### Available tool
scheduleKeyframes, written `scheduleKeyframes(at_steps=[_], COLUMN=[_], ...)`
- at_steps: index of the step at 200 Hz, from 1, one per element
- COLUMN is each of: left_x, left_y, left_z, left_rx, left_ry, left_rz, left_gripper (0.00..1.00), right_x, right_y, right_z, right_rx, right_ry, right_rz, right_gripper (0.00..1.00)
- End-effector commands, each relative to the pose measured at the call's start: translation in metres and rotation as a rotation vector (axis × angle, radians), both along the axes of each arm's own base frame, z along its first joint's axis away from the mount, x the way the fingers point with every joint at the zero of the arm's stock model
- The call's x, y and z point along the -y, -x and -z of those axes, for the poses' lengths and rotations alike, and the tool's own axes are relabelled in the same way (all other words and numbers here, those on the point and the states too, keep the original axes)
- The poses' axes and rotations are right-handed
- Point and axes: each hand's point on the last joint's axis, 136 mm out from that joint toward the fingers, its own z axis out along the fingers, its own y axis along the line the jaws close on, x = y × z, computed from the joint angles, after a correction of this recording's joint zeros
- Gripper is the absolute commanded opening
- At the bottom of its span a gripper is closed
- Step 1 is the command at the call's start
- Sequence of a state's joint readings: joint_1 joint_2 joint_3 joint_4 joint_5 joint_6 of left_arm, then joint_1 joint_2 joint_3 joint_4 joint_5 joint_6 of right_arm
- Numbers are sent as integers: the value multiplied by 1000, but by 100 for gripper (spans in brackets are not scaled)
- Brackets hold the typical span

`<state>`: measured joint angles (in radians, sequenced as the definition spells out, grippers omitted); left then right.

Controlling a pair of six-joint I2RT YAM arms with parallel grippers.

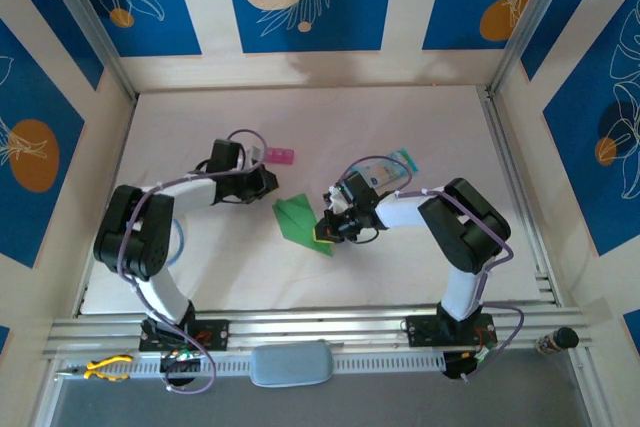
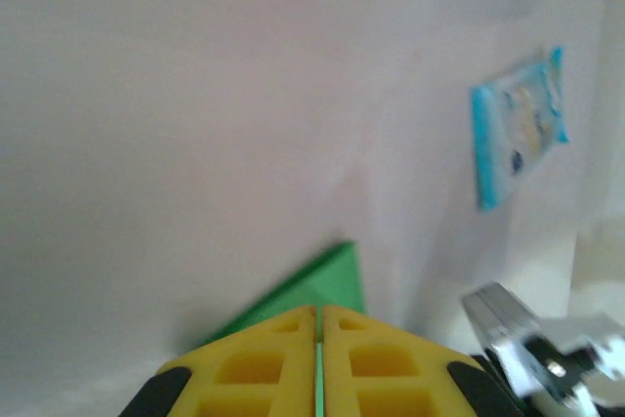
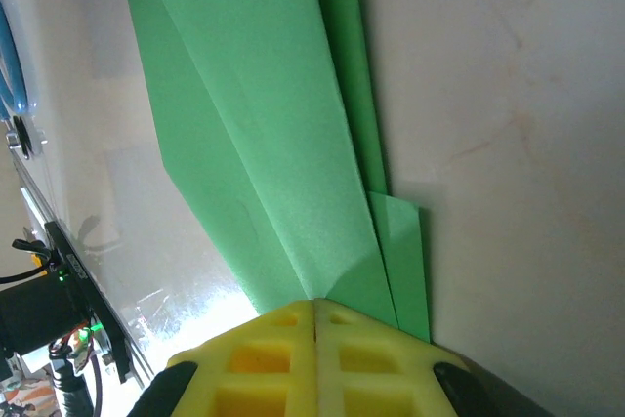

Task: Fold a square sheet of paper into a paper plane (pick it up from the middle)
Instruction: Fourth fold the wing at the center of the table.

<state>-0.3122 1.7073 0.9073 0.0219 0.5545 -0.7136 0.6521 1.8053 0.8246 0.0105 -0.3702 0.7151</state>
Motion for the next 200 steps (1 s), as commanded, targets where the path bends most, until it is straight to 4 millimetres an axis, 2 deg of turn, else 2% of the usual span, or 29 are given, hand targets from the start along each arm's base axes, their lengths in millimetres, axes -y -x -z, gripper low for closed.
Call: scheduleKeyframes(at_steps=[1,18,39,56,94,105,134,171,200], left_x=[27,41,47,44,33,31,28,27,27], left_y=[30,40,45,48,56,58,61,61,61], left_z=[5,16,36,51,68,71,76,78,79], left_rx=[-34,-49,-86,-110,-136,-142,-158,-175,-185], left_ry=[-3,-10,-24,-46,-109,-114,-116,-105,-103], left_rz=[63,84,90,78,82,82,70,61,54], left_gripper=[10,11,10,9,9,8,8,8,8], right_x=[14,13,11,11,21,26,47,51,51], right_y=[15,14,13,12,18,22,35,46,49], right_z=[10,6,-1,-8,-27,-29,-29,-27,-17], right_rx=[-75,-68,-61,-50,-64,-67,-112,-172,-211], right_ry=[84,76,62,54,49,49,76,56,72], right_rz=[16,20,22,28,80,100,198,218,222], right_gripper=[0,1,3,6,15,16,31,33,33])
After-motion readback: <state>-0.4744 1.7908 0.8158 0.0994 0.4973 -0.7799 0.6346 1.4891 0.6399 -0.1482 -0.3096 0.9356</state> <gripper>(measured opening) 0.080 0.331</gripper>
